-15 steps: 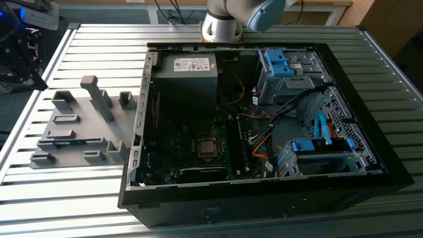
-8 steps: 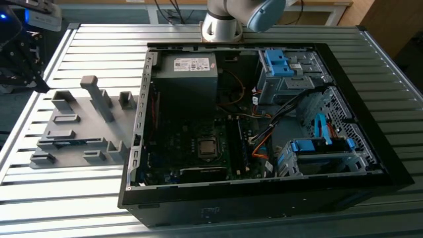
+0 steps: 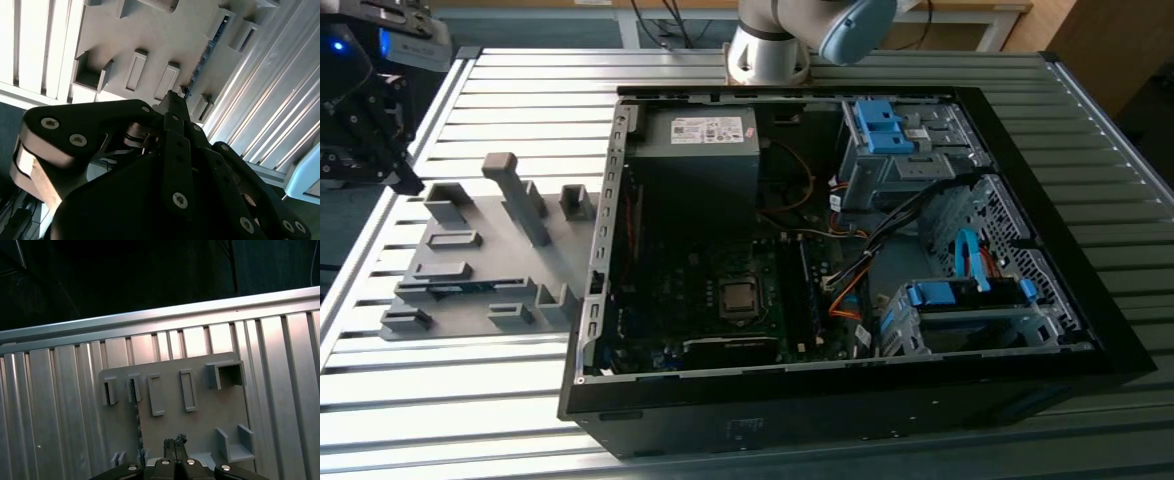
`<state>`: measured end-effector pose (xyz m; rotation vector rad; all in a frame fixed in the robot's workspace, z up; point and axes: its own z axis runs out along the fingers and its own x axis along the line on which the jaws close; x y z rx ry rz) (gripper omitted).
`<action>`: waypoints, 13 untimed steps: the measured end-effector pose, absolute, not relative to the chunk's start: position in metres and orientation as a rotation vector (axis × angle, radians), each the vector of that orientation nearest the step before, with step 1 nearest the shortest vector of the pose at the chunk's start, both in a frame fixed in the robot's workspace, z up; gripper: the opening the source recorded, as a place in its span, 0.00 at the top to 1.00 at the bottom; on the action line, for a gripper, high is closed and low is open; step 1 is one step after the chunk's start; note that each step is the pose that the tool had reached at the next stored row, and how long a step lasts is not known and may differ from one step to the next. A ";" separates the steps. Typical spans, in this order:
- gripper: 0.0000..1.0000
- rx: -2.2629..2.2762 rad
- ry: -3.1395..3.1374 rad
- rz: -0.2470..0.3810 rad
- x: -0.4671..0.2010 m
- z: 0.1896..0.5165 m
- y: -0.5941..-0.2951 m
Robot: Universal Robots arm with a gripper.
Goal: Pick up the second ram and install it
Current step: 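Pick up the second ram and move it above second insertion slot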
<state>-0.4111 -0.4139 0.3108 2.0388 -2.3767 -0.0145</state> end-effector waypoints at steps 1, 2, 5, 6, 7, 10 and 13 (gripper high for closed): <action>0.89 2.041 -2.374 -0.015 -0.412 0.310 -0.414; 0.89 2.042 -2.372 -0.016 -0.413 0.308 -0.414; 0.89 2.045 -2.370 -0.015 -0.415 0.304 -0.415; 0.89 2.045 -2.370 -0.015 -0.416 0.303 -0.415; 0.89 2.045 -2.369 -0.015 -0.416 0.304 -0.415; 0.89 2.045 -2.369 -0.015 -0.416 0.304 -0.415; 0.89 2.051 -2.364 -0.015 -0.416 0.303 -0.415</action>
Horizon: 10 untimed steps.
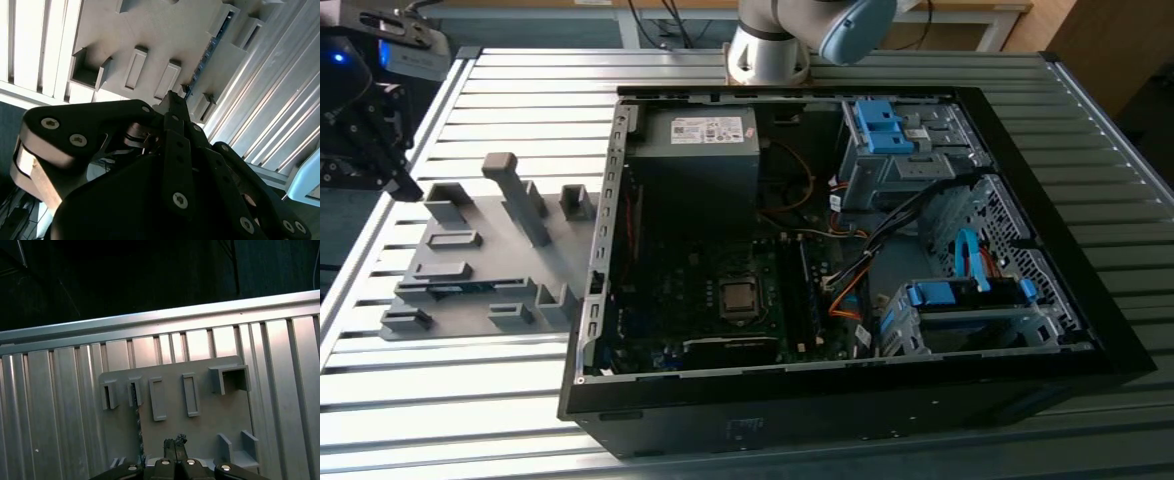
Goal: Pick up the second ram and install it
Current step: 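Pick up the second ram and move it above second insertion slot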
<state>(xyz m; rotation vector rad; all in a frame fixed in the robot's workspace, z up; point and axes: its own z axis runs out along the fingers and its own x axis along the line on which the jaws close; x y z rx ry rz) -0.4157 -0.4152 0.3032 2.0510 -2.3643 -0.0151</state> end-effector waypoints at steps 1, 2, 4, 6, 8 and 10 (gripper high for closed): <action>0.89 2.062 -2.355 -0.015 -0.416 0.303 -0.415; 0.89 2.079 -2.339 -0.015 -0.416 0.303 -0.415; 0.89 2.119 -2.303 -0.015 -0.416 0.302 -0.415; 0.89 2.135 -2.288 -0.014 -0.416 0.301 -0.417; 0.89 2.139 -2.284 -0.014 -0.418 0.300 -0.418; 0.89 2.145 -2.279 -0.014 -0.418 0.298 -0.419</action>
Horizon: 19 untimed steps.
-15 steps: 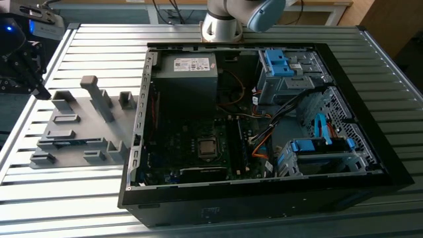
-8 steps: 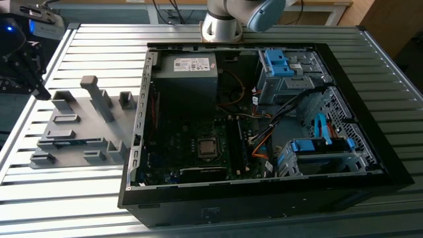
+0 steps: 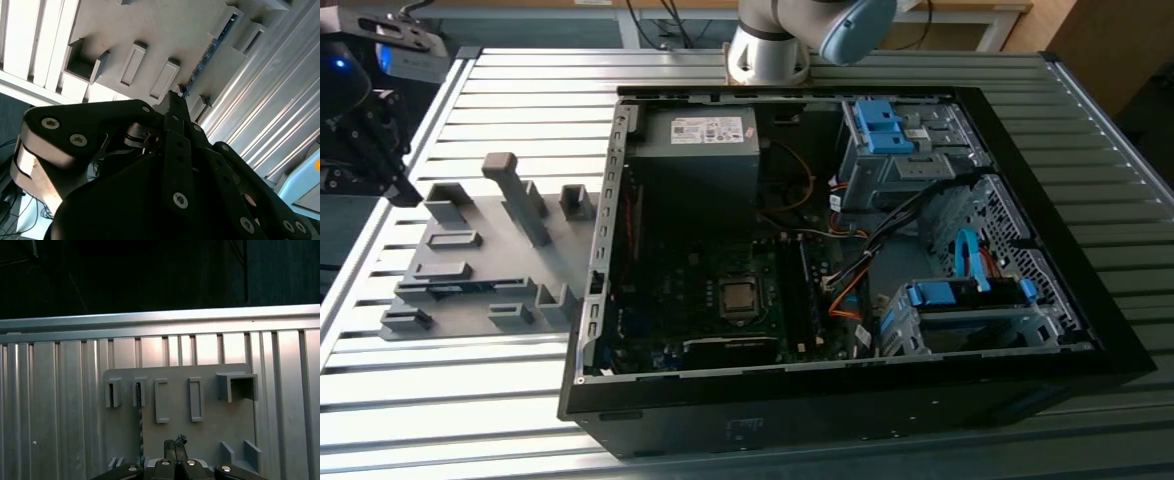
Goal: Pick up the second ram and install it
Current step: 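Pick up the second ram and move it above second insertion slot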
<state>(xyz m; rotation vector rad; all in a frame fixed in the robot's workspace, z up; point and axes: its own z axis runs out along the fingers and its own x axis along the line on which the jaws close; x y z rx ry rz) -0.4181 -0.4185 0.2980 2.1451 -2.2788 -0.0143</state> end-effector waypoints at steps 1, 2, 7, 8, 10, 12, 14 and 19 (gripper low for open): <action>0.89 2.151 -2.273 -0.014 -0.418 0.297 -0.419; 0.89 2.163 -2.262 -0.014 -0.418 0.296 -0.419; 0.89 2.205 -2.220 -0.014 -0.418 0.293 -0.421; 0.89 2.208 -2.217 -0.014 -0.418 0.292 -0.422; 0.89 2.213 -2.212 -0.014 -0.418 0.290 -0.426; 0.89 2.217 -2.209 -0.014 -0.418 0.288 -0.429; 0.89 2.221 -2.204 -0.014 -0.418 0.286 -0.433; 0.89 2.230 -2.194 -0.012 -0.418 0.283 -0.440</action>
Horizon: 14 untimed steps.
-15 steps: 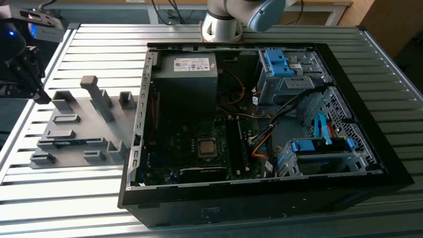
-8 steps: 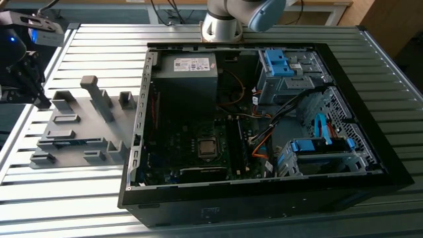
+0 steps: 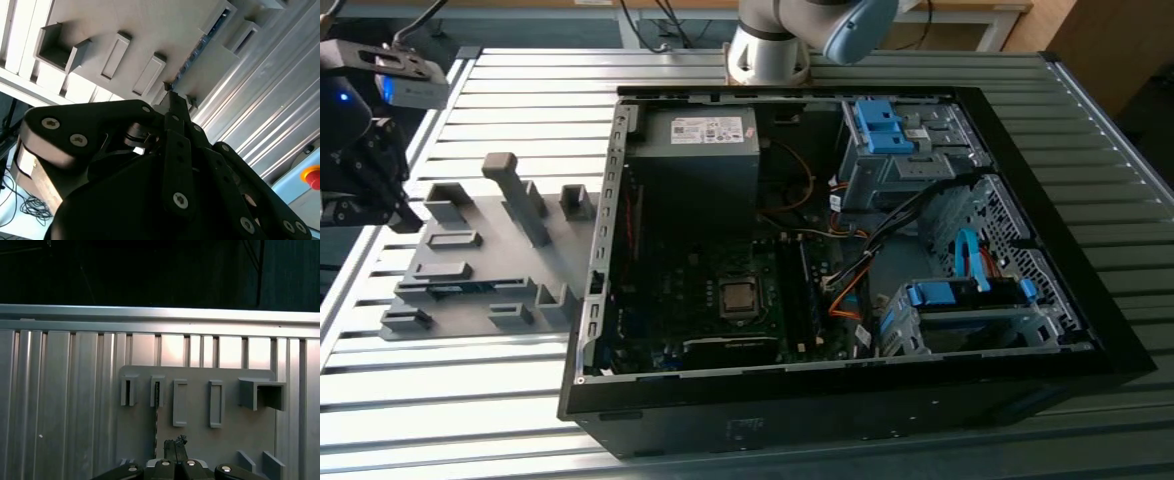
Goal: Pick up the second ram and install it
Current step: 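Pick up the second ram and move it above second insertion slot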
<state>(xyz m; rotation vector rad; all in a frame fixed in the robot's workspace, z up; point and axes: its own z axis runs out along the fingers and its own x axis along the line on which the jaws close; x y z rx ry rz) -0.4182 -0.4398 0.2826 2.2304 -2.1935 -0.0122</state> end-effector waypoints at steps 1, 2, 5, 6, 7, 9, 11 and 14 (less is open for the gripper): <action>0.89 2.232 -2.191 -0.011 -0.418 0.282 -0.441; 0.89 2.233 -2.189 -0.010 -0.418 0.281 -0.441; 0.84 2.237 -2.185 -0.008 -0.418 0.277 -0.442; 0.84 2.238 -2.185 -0.007 -0.418 0.275 -0.442; 0.76 2.238 -2.185 -0.005 -0.418 0.274 -0.443; 0.76 2.239 -2.186 -0.001 -0.418 0.271 -0.443; 0.76 2.240 -2.187 0.002 -0.418 0.267 -0.443; 0.75 2.240 -2.188 0.008 -0.418 0.264 -0.443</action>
